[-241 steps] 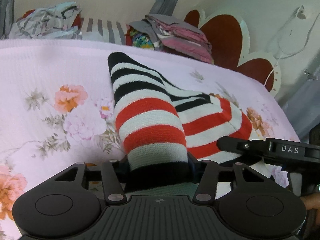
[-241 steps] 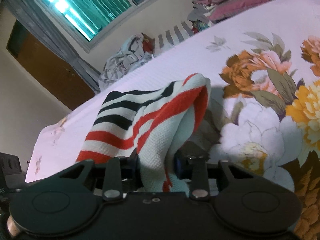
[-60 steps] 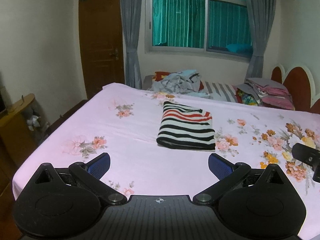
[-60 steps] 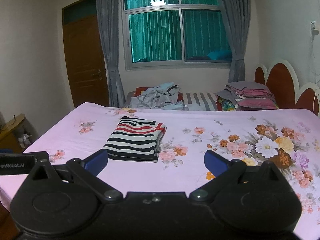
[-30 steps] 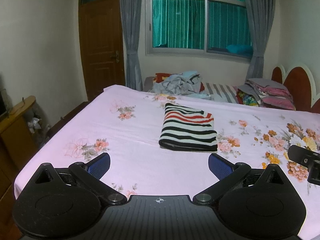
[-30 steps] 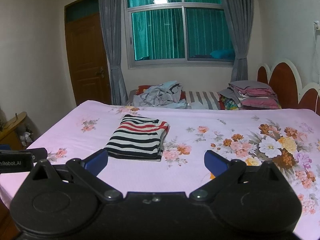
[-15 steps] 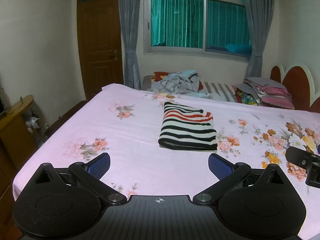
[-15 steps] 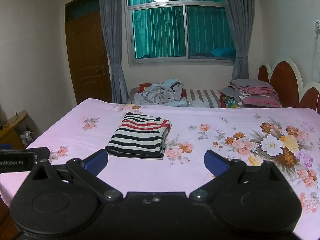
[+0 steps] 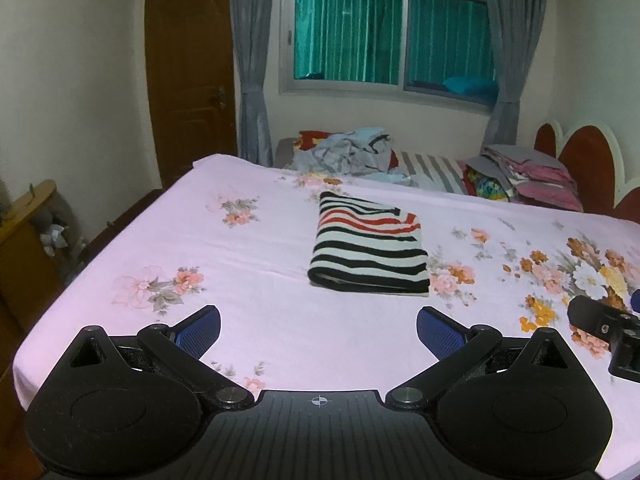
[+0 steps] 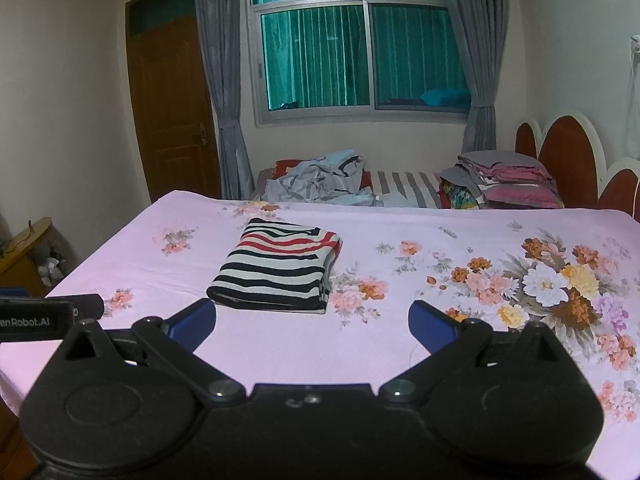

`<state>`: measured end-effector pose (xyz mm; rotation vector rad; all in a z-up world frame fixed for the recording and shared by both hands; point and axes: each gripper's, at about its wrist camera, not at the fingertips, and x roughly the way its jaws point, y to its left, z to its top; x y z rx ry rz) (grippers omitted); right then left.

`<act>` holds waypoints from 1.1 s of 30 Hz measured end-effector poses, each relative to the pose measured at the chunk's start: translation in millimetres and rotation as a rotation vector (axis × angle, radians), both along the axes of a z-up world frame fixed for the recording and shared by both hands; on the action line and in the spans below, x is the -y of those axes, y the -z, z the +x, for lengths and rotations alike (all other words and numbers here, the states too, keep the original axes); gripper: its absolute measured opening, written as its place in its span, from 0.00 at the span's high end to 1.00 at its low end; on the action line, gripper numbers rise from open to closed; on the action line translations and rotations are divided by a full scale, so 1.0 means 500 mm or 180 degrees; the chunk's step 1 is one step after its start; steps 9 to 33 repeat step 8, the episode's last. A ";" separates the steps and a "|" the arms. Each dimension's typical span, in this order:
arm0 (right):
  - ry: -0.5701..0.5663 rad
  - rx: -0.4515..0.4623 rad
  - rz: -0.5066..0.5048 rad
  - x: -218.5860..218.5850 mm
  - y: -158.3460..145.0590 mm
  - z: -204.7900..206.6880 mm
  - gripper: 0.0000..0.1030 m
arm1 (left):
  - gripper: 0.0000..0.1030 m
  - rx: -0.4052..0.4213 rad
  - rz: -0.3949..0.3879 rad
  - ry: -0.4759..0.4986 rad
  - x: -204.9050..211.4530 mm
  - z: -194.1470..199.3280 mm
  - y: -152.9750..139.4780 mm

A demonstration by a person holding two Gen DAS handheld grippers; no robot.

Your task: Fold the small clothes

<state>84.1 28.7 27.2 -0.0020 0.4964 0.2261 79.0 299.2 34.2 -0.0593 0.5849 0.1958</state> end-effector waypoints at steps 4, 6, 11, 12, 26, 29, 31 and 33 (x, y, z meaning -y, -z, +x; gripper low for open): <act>0.0027 -0.0043 0.0003 0.002 0.007 0.016 0.00 | 0.00 0.0069 0.0082 0.0053 0.005 0.014 0.005; 0.0043 -0.0074 -0.0003 0.004 0.013 0.024 0.00 | 0.00 0.0126 0.0162 0.0041 0.008 0.024 0.008; 0.0067 -0.0107 -0.0012 0.006 0.019 0.036 0.00 | 0.00 0.0098 0.0227 0.0044 0.008 0.045 0.011; 0.0067 -0.0107 -0.0012 0.006 0.019 0.036 0.00 | 0.00 0.0098 0.0227 0.0044 0.008 0.045 0.011; 0.0067 -0.0107 -0.0012 0.006 0.019 0.036 0.00 | 0.00 0.0098 0.0227 0.0044 0.008 0.045 0.011; 0.0067 -0.0107 -0.0012 0.006 0.019 0.036 0.00 | 0.00 0.0098 0.0227 0.0044 0.008 0.045 0.011; 0.0067 -0.0107 -0.0012 0.006 0.019 0.036 0.00 | 0.00 0.0098 0.0227 0.0044 0.008 0.045 0.011; 0.0067 -0.0107 -0.0012 0.006 0.019 0.036 0.00 | 0.00 0.0098 0.0227 0.0044 0.008 0.045 0.011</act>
